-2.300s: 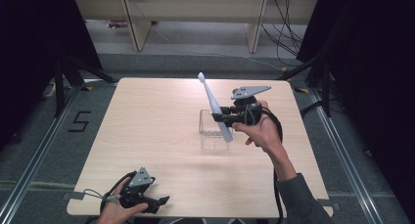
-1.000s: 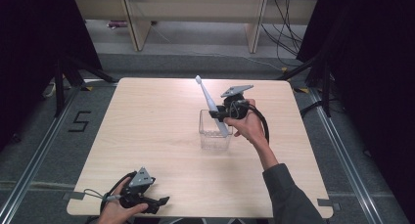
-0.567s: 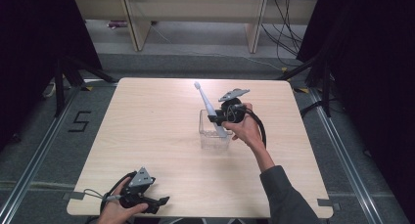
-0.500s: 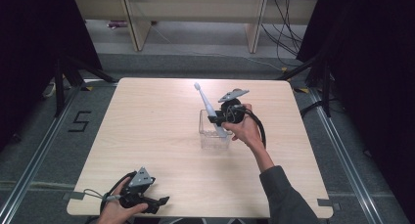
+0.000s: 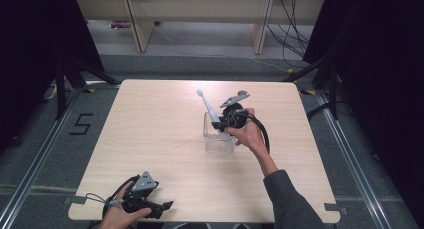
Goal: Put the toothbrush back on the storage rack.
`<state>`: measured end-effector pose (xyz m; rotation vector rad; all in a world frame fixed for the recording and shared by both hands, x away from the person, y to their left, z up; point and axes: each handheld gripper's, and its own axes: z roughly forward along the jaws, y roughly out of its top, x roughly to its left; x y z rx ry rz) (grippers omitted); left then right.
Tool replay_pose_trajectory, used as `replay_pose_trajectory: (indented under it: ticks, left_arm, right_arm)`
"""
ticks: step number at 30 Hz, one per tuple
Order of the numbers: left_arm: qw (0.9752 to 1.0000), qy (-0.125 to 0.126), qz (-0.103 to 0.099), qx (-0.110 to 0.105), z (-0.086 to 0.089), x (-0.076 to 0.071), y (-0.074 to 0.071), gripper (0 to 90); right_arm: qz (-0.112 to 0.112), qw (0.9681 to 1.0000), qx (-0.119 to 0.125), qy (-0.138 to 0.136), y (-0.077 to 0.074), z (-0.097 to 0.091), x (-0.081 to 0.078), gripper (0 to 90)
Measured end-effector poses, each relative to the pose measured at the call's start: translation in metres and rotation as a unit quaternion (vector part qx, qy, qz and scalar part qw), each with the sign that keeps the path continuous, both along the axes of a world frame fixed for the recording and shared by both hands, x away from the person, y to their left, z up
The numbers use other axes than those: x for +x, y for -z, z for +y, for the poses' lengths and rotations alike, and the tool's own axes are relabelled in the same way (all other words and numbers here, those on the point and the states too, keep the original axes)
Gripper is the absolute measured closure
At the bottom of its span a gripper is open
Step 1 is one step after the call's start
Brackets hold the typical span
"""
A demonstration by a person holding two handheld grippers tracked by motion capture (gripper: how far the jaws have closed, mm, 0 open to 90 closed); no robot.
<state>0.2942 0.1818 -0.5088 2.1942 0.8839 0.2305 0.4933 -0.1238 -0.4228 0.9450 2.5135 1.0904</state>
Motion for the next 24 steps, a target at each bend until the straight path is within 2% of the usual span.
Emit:
replay_pose_trajectory:
  ticks: [1, 3, 6, 7, 8, 9, 10, 13, 14, 16, 18, 19, 22, 23, 24]
  left_arm:
    - [1.0000, 0.000, 0.000, 0.000, 0.0002, 0.0000, -0.0003, 14.9]
    - [0.9999, -0.001, 0.004, -0.010, -0.0006, -0.0005, 0.0000, 14.9]
    - [1.0000, 0.001, 0.001, 0.000, -0.0005, 0.0002, 0.0003, 14.9]
    - [1.0000, 0.006, 0.001, -0.003, -0.0008, -0.0004, -0.0004, 14.9]
    - [1.0000, 0.004, -0.002, -0.001, -0.0004, 0.0000, -0.0004, 14.9]
    - [1.0000, 0.004, -0.002, -0.001, 0.0002, 0.0002, -0.0006, 14.9]
    - [1.0000, 0.003, 0.000, -0.001, 0.0002, 0.0003, -0.0004, 14.9]
    - [1.0000, 0.004, -0.002, -0.002, -0.0003, -0.0002, -0.0005, 14.9]
    - [1.0000, 0.003, -0.002, -0.002, -0.0004, -0.0001, -0.0005, 14.9]
    - [1.0000, 0.004, -0.002, -0.001, 0.0001, 0.0001, -0.0006, 14.9]
    - [1.0000, 0.004, -0.008, 0.002, 0.0006, 0.0004, -0.0011, 14.9]
    - [1.0000, 0.003, -0.009, 0.002, 0.0005, 0.0004, -0.0010, 14.9]
    - [1.0000, 0.002, -0.008, 0.002, 0.0001, 0.0004, -0.0008, 14.9]
    - [0.9999, 0.002, -0.009, 0.004, 0.0002, 0.0006, -0.0007, 14.9]
    - [0.9999, 0.002, -0.009, 0.004, 0.0002, 0.0006, -0.0007, 14.9]
  right_arm:
    - [0.001, 1.0000, 0.002, -0.004, 0.0006, 0.0006, 0.0002, 66.1]
    - [0.007, 0.9999, -0.009, -0.006, -0.0009, 0.0005, -0.0007, 66.0]
    - [0.011, 0.9998, -0.013, -0.005, -0.0006, 0.0014, -0.0008, 66.0]
    - [-0.006, 0.9999, -0.010, -0.010, 0.0021, 0.0019, 0.0011, 66.0]
    - [0.002, 0.9998, -0.020, -0.009, 0.0008, 0.0014, 0.0004, 66.0]
    - [0.012, 0.9997, -0.019, -0.005, 0.0011, 0.0023, -0.0004, 66.1]
    - [0.009, 0.9997, -0.020, -0.009, 0.0020, 0.0024, 0.0009, 66.0]
    - [0.019, 0.9995, -0.026, 0.000, 0.0014, 0.0037, -0.0003, 66.0]
    - [0.014, 0.9996, -0.023, -0.002, 0.0030, 0.0044, 0.0002, 66.0]
    - [0.024, 0.9993, -0.029, -0.006, 0.0018, 0.0042, -0.0005, 66.0]
    - [0.022, 0.9992, -0.031, -0.007, 0.0020, 0.0040, 0.0001, 66.0]
    - [0.031, 0.9990, -0.032, 0.009, 0.0020, 0.0046, -0.0014, 66.0]
    - [0.036, 0.9986, -0.036, 0.015, 0.0018, 0.0045, -0.0011, 66.0]
    - [0.024, 0.9990, -0.037, -0.002, 0.0026, 0.0043, 0.0009, 66.0]
    - [0.024, 0.9990, -0.037, -0.002, 0.0026, 0.0043, 0.0009, 66.0]
